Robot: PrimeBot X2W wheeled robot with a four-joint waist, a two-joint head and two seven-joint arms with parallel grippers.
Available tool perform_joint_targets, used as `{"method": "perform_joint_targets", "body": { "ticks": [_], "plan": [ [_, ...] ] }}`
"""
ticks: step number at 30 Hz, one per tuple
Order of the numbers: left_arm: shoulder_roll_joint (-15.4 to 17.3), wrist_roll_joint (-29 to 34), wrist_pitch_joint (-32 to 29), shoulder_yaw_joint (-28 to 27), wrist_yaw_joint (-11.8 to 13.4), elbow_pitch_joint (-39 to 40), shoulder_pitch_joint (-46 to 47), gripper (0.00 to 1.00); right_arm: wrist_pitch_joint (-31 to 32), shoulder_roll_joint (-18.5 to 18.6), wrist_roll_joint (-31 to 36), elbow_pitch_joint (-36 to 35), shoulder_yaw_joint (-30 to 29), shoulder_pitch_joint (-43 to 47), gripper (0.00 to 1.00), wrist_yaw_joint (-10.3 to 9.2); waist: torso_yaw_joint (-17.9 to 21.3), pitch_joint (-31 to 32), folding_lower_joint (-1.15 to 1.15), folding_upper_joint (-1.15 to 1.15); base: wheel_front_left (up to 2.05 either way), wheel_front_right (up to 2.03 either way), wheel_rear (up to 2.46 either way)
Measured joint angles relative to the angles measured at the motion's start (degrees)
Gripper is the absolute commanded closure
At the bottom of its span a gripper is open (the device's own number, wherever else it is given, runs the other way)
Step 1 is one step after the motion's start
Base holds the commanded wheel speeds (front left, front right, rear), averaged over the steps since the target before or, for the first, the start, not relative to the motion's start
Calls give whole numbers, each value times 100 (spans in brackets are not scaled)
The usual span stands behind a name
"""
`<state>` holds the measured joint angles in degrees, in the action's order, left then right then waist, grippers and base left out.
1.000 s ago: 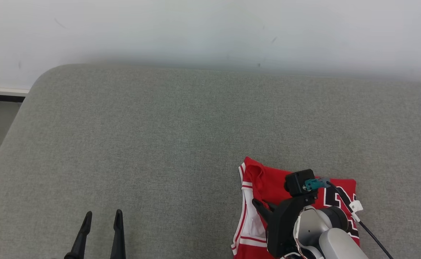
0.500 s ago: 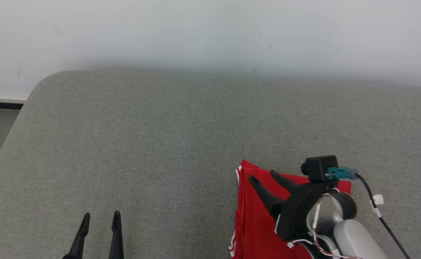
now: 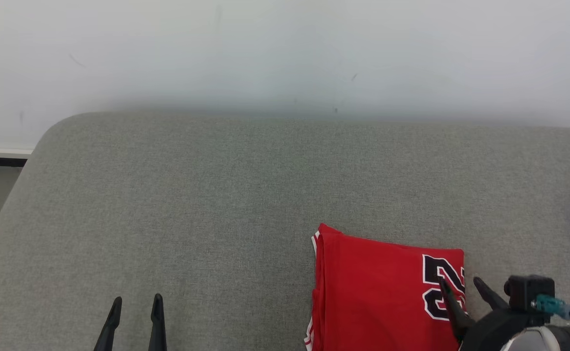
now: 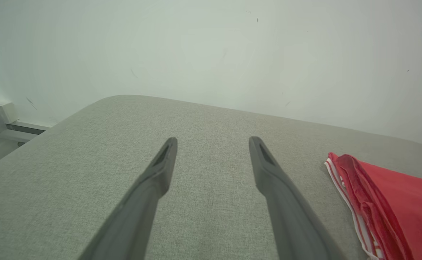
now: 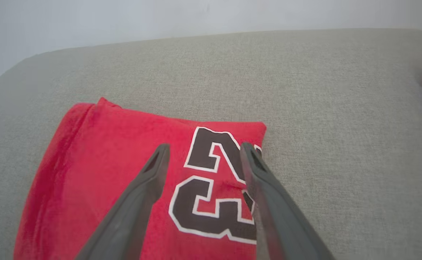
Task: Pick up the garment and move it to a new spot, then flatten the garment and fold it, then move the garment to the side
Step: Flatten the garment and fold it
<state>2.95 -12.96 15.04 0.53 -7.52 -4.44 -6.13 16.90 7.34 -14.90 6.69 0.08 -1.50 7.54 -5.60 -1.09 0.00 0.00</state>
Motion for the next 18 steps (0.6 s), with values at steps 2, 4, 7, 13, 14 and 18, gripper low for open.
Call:
{"method": "perform_joint_targets", "body": {
  "ticks": [2,4,7,13,14,18],
  "plan": [
    [-1,-9,0,-3,0,-3,-12,0,-174,-19,59,26,-18,202,0,1,17,20,0,0,0,0,0],
    [0,-13,0,-12,0,-5,-35,0,-357,-40,187,43,77,349,0,1,38,37,0,0,0,0,0],
    [0,-18,0,-16,0,-16,-57,0,-601,-86,387,121,272,551,0,1,72,59,0,0,0,0,0],
    [-1,-18,0,-2,1,-16,-55,0,-1421,-279,689,330,581,771,0,1,116,100,0,0,0,0,0],
    [-1,-18,0,-4,0,-13,-55,0,-1583,-308,694,376,608,786,0,1,119,110,0,0,0,0,0],
    [-1,-26,0,-35,0,-4,-60,0,-2068,-368,728,523,680,803,0,1,140,150,0,0,0,0,0]
  ]
}}
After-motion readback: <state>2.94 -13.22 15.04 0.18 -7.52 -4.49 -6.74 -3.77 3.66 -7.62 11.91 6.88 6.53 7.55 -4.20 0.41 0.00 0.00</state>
